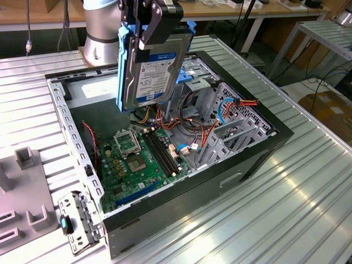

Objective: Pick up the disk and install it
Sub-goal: 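Insert the disk into the insertion slot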

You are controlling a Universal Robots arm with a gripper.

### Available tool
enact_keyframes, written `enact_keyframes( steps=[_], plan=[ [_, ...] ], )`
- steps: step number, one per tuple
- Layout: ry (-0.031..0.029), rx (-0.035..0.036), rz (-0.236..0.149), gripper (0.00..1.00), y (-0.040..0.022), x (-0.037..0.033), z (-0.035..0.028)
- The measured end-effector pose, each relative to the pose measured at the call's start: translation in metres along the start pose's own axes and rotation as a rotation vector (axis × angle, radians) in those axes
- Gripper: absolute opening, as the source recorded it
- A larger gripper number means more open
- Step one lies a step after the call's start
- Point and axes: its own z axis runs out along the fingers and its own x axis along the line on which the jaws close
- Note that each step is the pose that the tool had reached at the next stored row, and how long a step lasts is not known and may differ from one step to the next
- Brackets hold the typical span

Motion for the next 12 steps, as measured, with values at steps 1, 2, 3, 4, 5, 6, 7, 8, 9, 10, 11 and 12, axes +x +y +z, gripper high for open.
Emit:
enact_keyframes(
  steps=[1, 2, 3, 4, 5, 6, 7, 8, 9, 10, 11, 12],
  plan=[
    [-0.0001, 0.0001, 0.0, 0.37, -0.0018, 0.0, 0.0],
    [0.0, 0.0, 0.0, 0.37, -0.0032, -0.0001, 0.0],
    [-0.0001, 0.0001, 0.0, 0.37, -0.0034, 0.0, 0.0],
    [-0.0001, 0.0001, 0.0, 0.37, -0.0035, -0.0001, 0.0],
    [-0.0001, 0.0001, 0.0, 0.37, -0.0036, -0.0001, 0.0],
    [0.0, 0.0, 0.0, 0.37, -0.0036, -0.0001, 0.0],
    [0.0, 0.0, 0.0, 0.37, -0.0037, -0.0001, 0.0],
    [0.0, 0.0, 0.0, 0.37, -0.0037, -0.0001, 0.0],
    [0.0, 0.0, 0.0, 0.37, -0.0037, -0.0001, 0.0],
    [0.0, 0.0, 0.0, 0.37, -0.0037, -0.0001, 0.0],
    [-0.0001, 0.0, 0.0, 0.37, -0.0037, 0.0, 0.0],
    [0.0, 0.0, 0.0, 0.37, -0.0038, 0.0003, -0.0001]
  ],
)
